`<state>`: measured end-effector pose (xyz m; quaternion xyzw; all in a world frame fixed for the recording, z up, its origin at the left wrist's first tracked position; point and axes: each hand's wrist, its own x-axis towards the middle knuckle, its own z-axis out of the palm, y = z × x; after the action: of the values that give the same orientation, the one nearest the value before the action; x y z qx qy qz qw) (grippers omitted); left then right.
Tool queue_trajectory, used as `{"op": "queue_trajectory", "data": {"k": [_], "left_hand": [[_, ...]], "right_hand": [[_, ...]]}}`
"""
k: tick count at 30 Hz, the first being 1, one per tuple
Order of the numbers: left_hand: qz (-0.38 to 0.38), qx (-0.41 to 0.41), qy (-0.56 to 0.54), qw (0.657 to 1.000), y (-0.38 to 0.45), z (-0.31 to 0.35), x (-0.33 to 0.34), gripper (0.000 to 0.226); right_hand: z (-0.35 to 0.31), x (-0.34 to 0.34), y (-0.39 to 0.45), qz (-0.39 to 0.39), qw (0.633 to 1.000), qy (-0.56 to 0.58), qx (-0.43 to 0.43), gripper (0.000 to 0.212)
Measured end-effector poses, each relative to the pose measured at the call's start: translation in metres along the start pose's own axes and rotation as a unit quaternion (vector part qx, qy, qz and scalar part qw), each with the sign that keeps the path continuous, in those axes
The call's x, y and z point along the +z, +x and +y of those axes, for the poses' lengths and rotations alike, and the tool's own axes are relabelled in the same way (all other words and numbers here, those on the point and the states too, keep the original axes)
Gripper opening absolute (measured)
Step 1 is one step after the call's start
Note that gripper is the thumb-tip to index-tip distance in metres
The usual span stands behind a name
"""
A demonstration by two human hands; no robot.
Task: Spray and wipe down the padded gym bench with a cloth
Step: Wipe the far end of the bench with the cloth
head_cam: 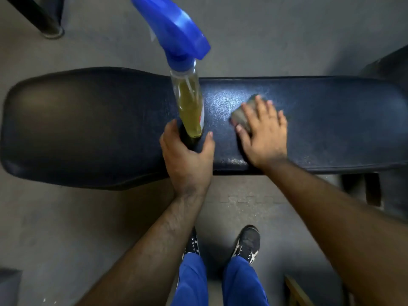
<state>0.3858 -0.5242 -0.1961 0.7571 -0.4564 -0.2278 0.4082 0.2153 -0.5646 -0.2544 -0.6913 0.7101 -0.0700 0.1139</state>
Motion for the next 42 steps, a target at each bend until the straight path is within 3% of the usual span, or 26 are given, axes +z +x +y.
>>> {"op": "queue_trajectory", "data": {"k": [1,2,5,6,7,9,10,13,14,15,17,18,20,22,23,26,27,30,31,32,34,35,37,39,40,42], "left_hand": [[-0.001,-0.006,-0.013,1.000,0.007,0.004,0.003,0.067],[-0.001,-0.008,-0.022,1.000,0.014,0.007,0.006,0.069],[-0.005,-0.021,-0.012,1.000,0.032,0.021,0.010,0.051],[-0.013,-0.035,-0.008,0.999,0.037,0.024,0.009,0.041],[-0.024,-0.049,-0.007,0.998,0.041,0.027,0.007,0.032],[-0.034,-0.064,-0.012,0.997,0.049,0.027,0.001,0.024],[-0.029,-0.066,-0.011,0.997,0.052,0.025,-0.004,0.023],[0.004,-0.066,-0.014,0.998,0.067,0.018,-0.023,0.029],[0.007,-0.071,-0.019,0.997,0.071,0.014,-0.030,0.028],[0.006,-0.079,-0.023,0.997,0.076,0.009,-0.037,0.026],[0.011,-0.090,-0.026,0.996,0.083,0.003,-0.051,0.028],[0.013,-0.092,-0.024,0.995,0.085,0.000,-0.057,0.029],[0.021,-0.099,-0.023,0.995,0.087,-0.001,-0.067,0.028],[0.020,-0.108,-0.028,0.994,0.087,-0.002,-0.075,0.027],[0.015,-0.109,-0.027,0.994,0.087,-0.003,-0.077,0.028],[0.004,-0.105,-0.027,0.994,0.087,-0.004,-0.084,0.026],[0.005,-0.102,-0.025,0.994,0.087,-0.004,-0.086,0.025],[0.006,-0.090,-0.010,0.996,0.084,-0.002,-0.089,0.029],[0.001,-0.092,-0.011,0.996,0.082,-0.002,-0.090,0.030],[-0.006,-0.094,-0.013,0.995,0.080,-0.001,-0.091,0.031],[-0.014,-0.097,-0.019,0.995,0.075,-0.001,-0.093,0.033],[-0.016,-0.097,-0.021,0.995,0.072,-0.001,-0.094,0.034],[-0.017,-0.093,-0.020,0.995,0.066,0.001,-0.094,0.034],[-0.029,-0.085,-0.013,0.996,0.060,0.002,-0.095,0.034],[-0.034,-0.081,-0.010,0.996,0.056,0.002,-0.096,0.034],[-0.044,-0.075,-0.004,0.996,0.050,0.001,-0.098,0.033]], "right_hand": [[-0.010,0.002,0.010,0.002,0.996,0.023,0.081,0.061],[-0.024,0.004,0.016,0.000,0.994,0.038,0.100,0.061],[-0.025,0.002,0.022,-0.036,0.993,0.047,-0.107,0.058],[-0.013,-0.002,0.032,-0.037,0.990,0.044,-0.132,0.058],[-0.005,-0.006,0.046,-0.032,0.994,0.040,-0.092,0.058],[-0.017,-0.007,0.067,-0.032,0.995,0.062,0.074,0.058],[-0.034,-0.005,0.072,-0.039,0.993,0.056,0.095,0.058],[-0.065,0.004,0.068,-0.076,0.984,0.034,-0.157,0.058],[-0.061,0.002,0.076,-0.075,0.978,0.029,-0.192,0.058],[-0.058,0.000,0.086,-0.064,0.986,0.021,-0.155,0.057],[-0.072,0.004,0.099,-0.047,0.998,0.027,0.023,0.058],[-0.087,0.007,0.096,-0.049,0.997,0.025,0.059,0.059],[-0.113,0.010,0.075,-0.070,0.994,0.012,-0.080,0.062],[-0.098,0.007,0.065,-0.109,0.967,0.010,-0.229,0.062],[-0.088,0.003,0.071,-0.103,0.968,0.005,-0.227,0.062],[-0.094,0.006,0.070,-0.073,0.997,0.017,0.004,0.064],[-0.108,0.009,0.057,-0.072,0.997,0.010,-0.005,0.064],[-0.098,0.012,0.020,-0.109,0.956,-0.013,-0.271,0.060],[-0.083,0.006,0.021,-0.110,0.949,-0.025,-0.295,0.059],[-0.072,0.005,0.025,-0.095,0.964,-0.028,-0.248,0.058],[-0.077,0.007,0.015,-0.060,0.997,0.003,-0.041,0.060],[-0.093,0.011,0.001,-0.055,0.998,0.011,0.002,0.061],[-0.117,0.020,-0.034,-0.064,0.991,0.007,-0.119,0.062],[-0.102,0.016,-0.046,-0.107,0.963,-0.006,-0.246,0.063],[-0.092,0.011,-0.039,-0.099,0.966,-0.006,-0.239,0.066],[-0.084,0.007,-0.033,-0.085,0.991,0.012,-0.100,0.073]]}}
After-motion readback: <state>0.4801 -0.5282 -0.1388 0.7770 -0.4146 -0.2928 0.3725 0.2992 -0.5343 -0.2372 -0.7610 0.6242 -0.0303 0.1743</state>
